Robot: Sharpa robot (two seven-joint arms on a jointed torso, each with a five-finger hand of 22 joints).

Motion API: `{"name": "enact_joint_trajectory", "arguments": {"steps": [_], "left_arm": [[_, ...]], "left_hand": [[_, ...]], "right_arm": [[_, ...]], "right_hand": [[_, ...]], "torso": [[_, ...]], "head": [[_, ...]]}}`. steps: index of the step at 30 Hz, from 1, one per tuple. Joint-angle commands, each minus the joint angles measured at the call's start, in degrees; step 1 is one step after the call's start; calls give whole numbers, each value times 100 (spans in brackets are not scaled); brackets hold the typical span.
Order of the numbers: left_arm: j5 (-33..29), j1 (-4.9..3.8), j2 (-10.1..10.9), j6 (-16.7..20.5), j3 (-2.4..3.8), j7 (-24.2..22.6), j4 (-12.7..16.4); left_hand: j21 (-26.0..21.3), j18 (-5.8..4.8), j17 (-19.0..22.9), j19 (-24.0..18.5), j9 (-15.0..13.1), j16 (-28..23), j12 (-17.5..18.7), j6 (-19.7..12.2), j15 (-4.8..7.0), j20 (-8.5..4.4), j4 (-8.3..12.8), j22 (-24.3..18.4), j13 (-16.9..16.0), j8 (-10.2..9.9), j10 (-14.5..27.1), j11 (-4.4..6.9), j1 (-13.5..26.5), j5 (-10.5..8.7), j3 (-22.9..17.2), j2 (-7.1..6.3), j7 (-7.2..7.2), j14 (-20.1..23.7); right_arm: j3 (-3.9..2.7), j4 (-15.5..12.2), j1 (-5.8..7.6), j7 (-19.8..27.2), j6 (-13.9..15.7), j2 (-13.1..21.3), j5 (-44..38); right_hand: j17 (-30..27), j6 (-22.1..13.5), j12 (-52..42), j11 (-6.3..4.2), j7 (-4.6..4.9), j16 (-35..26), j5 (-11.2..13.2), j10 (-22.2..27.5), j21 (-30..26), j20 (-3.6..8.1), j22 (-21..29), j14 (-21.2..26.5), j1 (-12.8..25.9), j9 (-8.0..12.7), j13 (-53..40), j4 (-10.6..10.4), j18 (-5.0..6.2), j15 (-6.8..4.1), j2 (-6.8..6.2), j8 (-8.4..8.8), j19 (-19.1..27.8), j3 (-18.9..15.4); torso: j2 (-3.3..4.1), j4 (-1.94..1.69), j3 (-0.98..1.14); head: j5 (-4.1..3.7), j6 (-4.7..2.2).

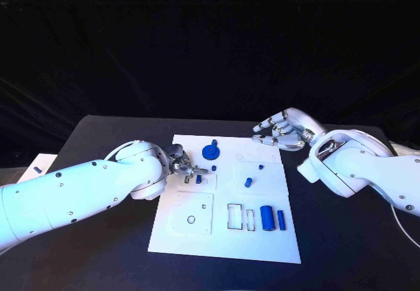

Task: Assemble the parts on the task board

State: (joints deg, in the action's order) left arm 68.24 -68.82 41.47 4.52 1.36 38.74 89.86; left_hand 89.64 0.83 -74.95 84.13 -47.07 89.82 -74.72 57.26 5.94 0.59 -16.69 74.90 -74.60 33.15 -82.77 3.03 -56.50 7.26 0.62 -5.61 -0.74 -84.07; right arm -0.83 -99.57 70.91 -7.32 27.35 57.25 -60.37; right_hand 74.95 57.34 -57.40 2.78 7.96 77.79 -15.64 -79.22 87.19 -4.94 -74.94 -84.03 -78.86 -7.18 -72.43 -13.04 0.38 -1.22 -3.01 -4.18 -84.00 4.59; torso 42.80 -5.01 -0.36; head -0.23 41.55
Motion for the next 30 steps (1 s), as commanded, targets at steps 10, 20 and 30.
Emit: {"name": "enact_joint_trajectory", "arguments": {"steps": [10, 20, 30], "left_arm": [[-863, -673, 49, -1124, 138, -62, -431], [-168, -913, -389, -1738, 140, -209, -1335], [43, -949, -879, -2113, 48, -377, -2144]], "left_hand": [[-75, -46, -1505, 513, 377, 18, 320, -407, -173, 136, 3, 1389, 305, -614, 299, -221, -308, -34, 345, 134, -254, -593], [-168, -17, -1505, 453, 734, 18, 671, -480, -282, 249, 29, 1299, 662, -1013, 563, -342, -785, -13, 384, 300, -387, -593], [-112, -35, -1505, 491, 803, 18, 564, -324, -272, 253, 16, 1359, 585, -1010, 494, -320, -1030, -3, 274, 351, -360, -593]], "right_arm": [[9, 148, -22, 30, -110, -75, 37], [12, 185, -37, 32, -109, -106, 38], [13, 194, -47, 40, -112, -139, 37]], "right_hand": [[244, 10, 21, 12, 6, -35, -49, 26, -31, -26, -988, -305, 79, -6, 5, -58, 107, 0, -3, 12, -170, -52], [245, 11, 27, 12, 5, -35, -54, 27, -34, -26, -983, -306, 82, -6, 8, -61, 108, 0, -3, 12, -165, -55], [239, 12, 24, 10, 3, -41, -69, 26, -36, -26, -981, -305, 78, -6, 7, -62, 109, -1, 4, 11, -164, -55]], "torso": [[5, 1, 10], [6, 5, -1], [14, 5, -12]], "head": [[-13, -61], [10, -81], [48, -100]]}}
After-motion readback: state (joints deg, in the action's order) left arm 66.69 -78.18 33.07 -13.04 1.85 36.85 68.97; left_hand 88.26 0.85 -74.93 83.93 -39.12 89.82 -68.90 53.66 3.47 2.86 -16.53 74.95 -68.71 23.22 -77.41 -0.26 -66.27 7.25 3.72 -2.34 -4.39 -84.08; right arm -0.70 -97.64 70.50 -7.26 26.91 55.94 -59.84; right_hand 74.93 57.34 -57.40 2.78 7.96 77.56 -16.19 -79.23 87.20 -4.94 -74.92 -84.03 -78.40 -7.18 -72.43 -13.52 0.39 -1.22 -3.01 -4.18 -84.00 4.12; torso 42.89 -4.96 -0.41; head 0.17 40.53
